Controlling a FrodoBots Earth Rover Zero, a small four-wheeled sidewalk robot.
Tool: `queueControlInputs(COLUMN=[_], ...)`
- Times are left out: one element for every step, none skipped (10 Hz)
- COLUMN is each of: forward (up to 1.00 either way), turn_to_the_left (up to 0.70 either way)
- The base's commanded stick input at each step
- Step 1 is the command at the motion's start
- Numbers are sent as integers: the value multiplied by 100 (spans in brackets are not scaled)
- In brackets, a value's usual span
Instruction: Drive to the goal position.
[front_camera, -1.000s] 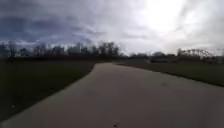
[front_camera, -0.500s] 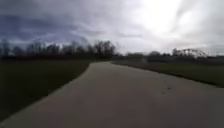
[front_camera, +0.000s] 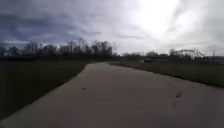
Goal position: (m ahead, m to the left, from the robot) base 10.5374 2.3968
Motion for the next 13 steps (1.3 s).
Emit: queueControlInputs(forward=[100,100,100,100,100,100,100,100,100,100,100,100,100], turn_to_the_left=[0,0,0,0,0,0,0,0,0,0,8,20,33])
